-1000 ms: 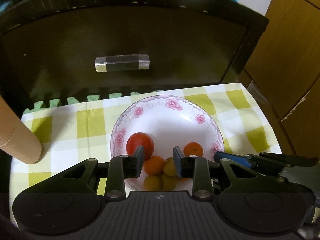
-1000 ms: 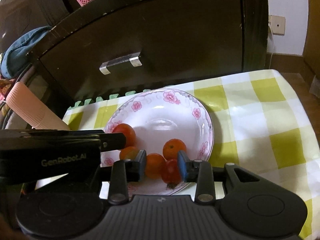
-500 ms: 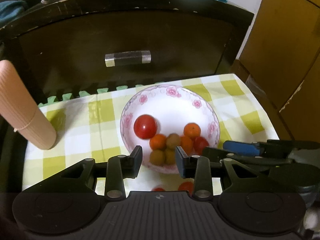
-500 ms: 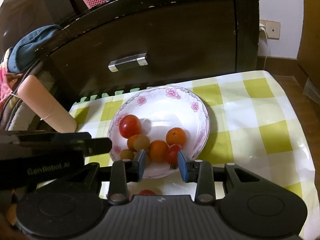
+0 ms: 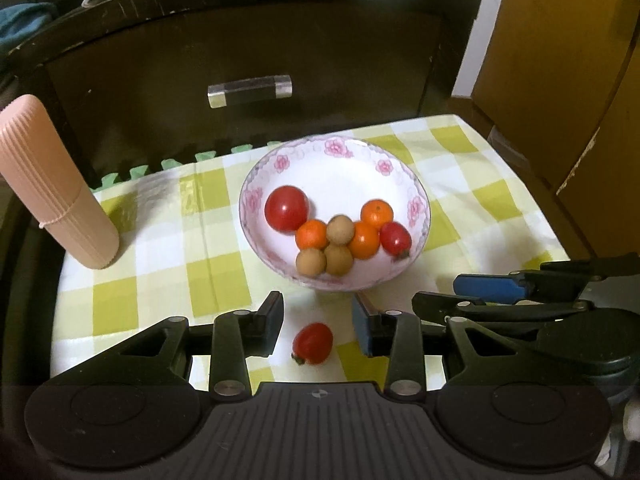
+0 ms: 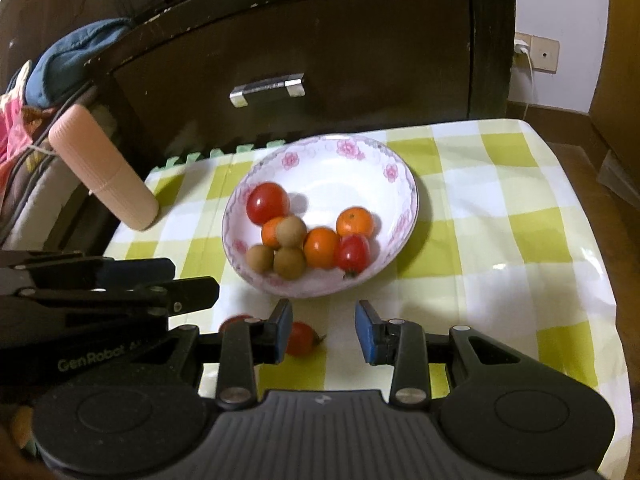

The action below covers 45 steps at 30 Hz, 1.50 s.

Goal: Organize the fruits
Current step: 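Withdraw both open tools from the bowl toward the two cherry tomatoes on the cloth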

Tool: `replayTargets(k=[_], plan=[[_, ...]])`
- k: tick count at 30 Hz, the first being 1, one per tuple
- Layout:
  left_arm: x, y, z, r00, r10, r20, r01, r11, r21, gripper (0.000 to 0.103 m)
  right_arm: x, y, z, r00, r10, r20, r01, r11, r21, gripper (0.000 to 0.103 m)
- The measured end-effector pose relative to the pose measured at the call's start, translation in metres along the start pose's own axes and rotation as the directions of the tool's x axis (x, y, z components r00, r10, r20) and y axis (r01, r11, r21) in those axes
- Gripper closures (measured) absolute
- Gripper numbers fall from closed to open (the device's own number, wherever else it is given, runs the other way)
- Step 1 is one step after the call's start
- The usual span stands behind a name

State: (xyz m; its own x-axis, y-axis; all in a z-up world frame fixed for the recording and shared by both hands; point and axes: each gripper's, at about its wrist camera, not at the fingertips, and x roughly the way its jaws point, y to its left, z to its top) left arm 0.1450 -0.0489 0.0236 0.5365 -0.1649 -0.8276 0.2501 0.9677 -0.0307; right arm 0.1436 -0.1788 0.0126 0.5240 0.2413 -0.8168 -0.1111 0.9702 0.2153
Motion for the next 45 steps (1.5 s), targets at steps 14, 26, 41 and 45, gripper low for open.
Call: replayTargets(k=[14, 26, 41, 45], plan=[[0.005, 0.002, -0.023, 0.999, 0.016, -0.052, -0.015, 1.000, 0.012, 0.057, 0.007, 0.010, -0.022, 0.997, -0.014, -0.079, 0.011, 0.999, -0.036, 0.070], [0.017, 0.011, -0.027, 0.996, 0.015, -0.090, -0.015, 1.000, 0.000, 0.043, 0.019, 0.009, -0.029, 0.993, -0.014, -0.120, 0.010, 0.999, -0.037, 0.070], [0.027, 0.035, -0.023, 0.992, 0.023, -0.127, -0.032, 0.997, -0.074, 0.033, 0.032, -0.003, -0.019, 0.992, -0.009, -0.127, 0.009, 1.000, 0.006, 0.064], [0.029, 0.041, -0.022, 0.991, 0.027, -0.132, -0.039, 0.995, -0.095, 0.032, 0.036, 0.002, -0.012, 0.994, 0.011, -0.112, -0.010, 1.000, 0.005, 0.064]])
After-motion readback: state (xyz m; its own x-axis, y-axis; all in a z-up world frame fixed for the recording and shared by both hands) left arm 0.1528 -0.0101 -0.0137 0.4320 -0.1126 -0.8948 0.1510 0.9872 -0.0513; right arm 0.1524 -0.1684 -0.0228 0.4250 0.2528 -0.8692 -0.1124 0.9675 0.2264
